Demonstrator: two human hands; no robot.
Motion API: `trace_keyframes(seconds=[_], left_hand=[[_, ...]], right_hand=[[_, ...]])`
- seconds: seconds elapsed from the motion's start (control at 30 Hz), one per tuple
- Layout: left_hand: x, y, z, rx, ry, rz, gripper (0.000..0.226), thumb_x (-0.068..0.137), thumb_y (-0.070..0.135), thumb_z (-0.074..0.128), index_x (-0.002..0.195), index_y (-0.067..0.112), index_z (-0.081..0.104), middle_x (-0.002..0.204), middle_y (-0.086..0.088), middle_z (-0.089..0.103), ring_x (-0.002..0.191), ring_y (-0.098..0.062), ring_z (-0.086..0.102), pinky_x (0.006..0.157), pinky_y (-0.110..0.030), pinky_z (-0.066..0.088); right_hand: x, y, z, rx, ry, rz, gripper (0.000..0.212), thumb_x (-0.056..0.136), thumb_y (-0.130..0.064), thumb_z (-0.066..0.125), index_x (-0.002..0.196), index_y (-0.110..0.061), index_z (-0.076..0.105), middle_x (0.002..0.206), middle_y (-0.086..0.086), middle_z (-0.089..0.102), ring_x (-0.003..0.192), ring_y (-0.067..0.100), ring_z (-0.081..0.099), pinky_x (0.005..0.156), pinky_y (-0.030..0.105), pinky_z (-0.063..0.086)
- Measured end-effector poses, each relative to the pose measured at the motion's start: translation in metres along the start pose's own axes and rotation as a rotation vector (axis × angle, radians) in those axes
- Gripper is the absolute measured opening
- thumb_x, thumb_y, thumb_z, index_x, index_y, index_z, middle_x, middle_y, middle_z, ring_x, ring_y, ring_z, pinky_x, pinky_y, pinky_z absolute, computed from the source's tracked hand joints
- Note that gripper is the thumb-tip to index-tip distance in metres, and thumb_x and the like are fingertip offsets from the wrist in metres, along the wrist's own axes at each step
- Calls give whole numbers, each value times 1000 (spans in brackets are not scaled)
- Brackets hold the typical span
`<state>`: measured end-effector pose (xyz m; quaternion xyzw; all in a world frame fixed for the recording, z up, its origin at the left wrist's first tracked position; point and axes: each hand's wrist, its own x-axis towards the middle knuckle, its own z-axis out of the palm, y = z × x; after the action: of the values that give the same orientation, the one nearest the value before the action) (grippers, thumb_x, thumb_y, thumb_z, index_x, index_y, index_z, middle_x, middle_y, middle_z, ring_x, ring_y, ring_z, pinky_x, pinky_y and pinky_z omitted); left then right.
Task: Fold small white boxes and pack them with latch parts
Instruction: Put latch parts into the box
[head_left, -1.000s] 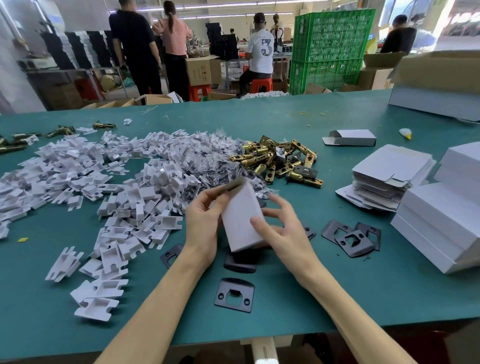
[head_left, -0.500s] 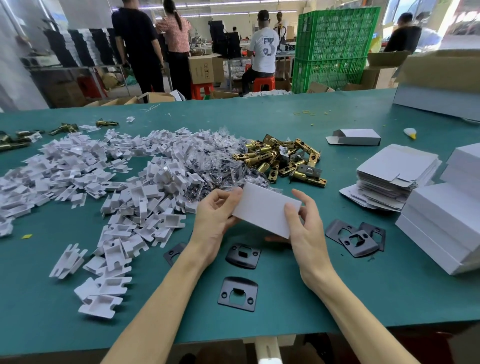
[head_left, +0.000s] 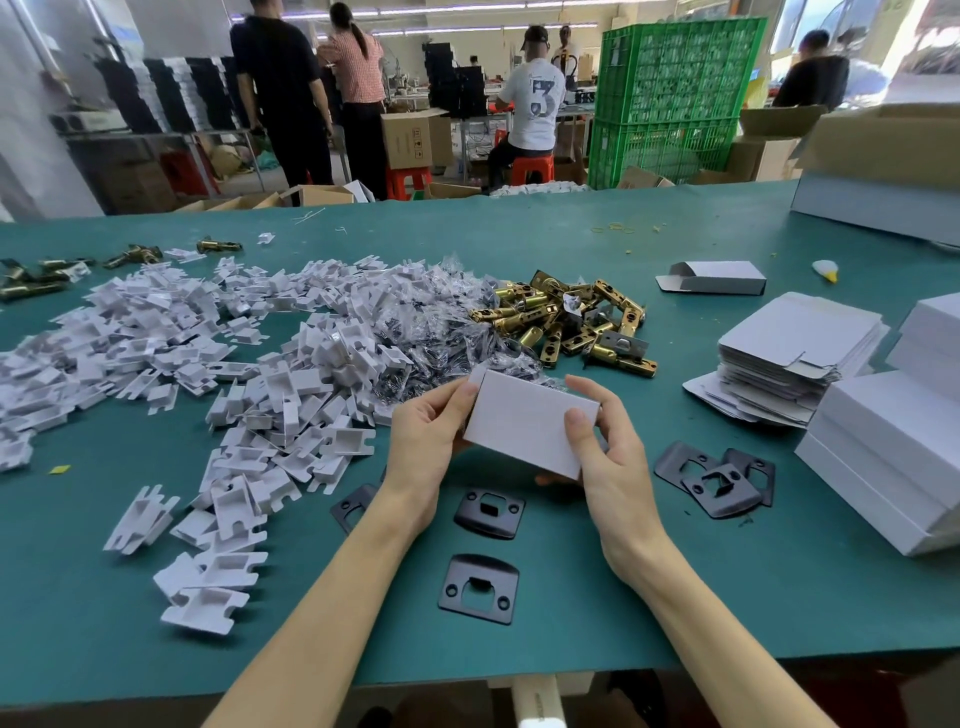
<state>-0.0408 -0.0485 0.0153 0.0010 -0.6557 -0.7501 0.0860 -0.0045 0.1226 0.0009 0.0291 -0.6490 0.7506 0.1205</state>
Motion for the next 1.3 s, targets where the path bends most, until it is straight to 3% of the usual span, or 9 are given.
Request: trace_keyframes(seconds=[0.17, 0.3, 0.4, 0.53, 0.77, 0.93, 1.1, 1.2, 1.3], left_hand=[[0, 0, -1, 33, -5, 6, 16, 101, 25, 66, 111, 26, 78, 104, -3, 80, 91, -15, 69, 82, -33, 57], [-2, 1, 0, 71, -46, 53, 22, 104, 24, 61, 102, 35, 80, 98, 6, 80, 89, -10, 66, 78, -26, 56], [-3, 2, 2, 35, -99, 52, 37, 105, 20, 59, 95, 48, 81, 101, 8, 80, 93, -8, 67, 86, -28, 58], [-1, 0, 0, -11, -115, 20, 26, 105, 19, 58, 110, 35, 79, 115, -5, 78, 106, -20, 67, 101, -43, 56], [-2, 1, 1, 3, -202, 54, 28, 104, 30, 56, 128, 31, 71, 125, 0, 75, 112, -16, 65, 102, -38, 57], [-6, -2, 7, 35, -333, 8, 45, 105, 33, 50, 150, 26, 50, 138, 7, 68, 126, -13, 63, 108, -33, 51], [-5, -2, 4, 71, -349, 32, 40, 107, 17, 53, 145, 28, 53, 132, 11, 71, 118, -10, 65, 102, -27, 53], [-5, -2, 5, 47, -372, 48, 37, 107, 15, 53, 140, 31, 55, 133, 13, 70, 126, -12, 63, 110, -34, 50], [-3, -5, 3, 7, -351, 18, 43, 104, 21, 60, 147, 23, 54, 139, 2, 68, 133, -23, 59, 113, -42, 47]], right_hand=[[0, 0, -1, 13, 2, 1, 23, 103, -34, 56, 126, -38, 60, 115, 0, 64, 89, 10, 69, 62, 36, 62], [-1, 0, -1, 37, 33, -11, 17, 103, -32, 58, 119, -35, 63, 111, 0, 65, 88, 9, 69, 60, 36, 62], [0, -1, -2, 58, 51, 7, 14, 104, -30, 57, 116, -32, 63, 111, 5, 63, 90, 14, 69, 61, 41, 63], [0, -2, -2, 75, 53, 20, 15, 105, -29, 54, 117, -27, 63, 114, 11, 63, 90, 18, 69, 59, 42, 62], [1, -3, -2, 102, 67, 20, 15, 105, -30, 53, 117, -25, 62, 113, 12, 62, 91, 16, 69, 59, 42, 62], [1, -1, 0, 27, 70, -4, 18, 102, -33, 58, 118, -26, 57, 105, 0, 61, 86, 2, 65, 61, 26, 60], [1, 0, 0, -79, 3, 14, 35, 99, -30, 64, 127, -21, 45, 112, -3, 60, 87, -7, 62, 69, 18, 55], [-2, -2, 1, -109, -56, 24, 60, 88, -27, 78, 129, -21, 34, 122, -4, 52, 101, -4, 60, 75, 21, 58], [-2, -4, 1, -211, -95, 11, 87, 70, -29, 92, 129, -23, 28, 128, -5, 45, 118, 6, 52, 93, 26, 54]])
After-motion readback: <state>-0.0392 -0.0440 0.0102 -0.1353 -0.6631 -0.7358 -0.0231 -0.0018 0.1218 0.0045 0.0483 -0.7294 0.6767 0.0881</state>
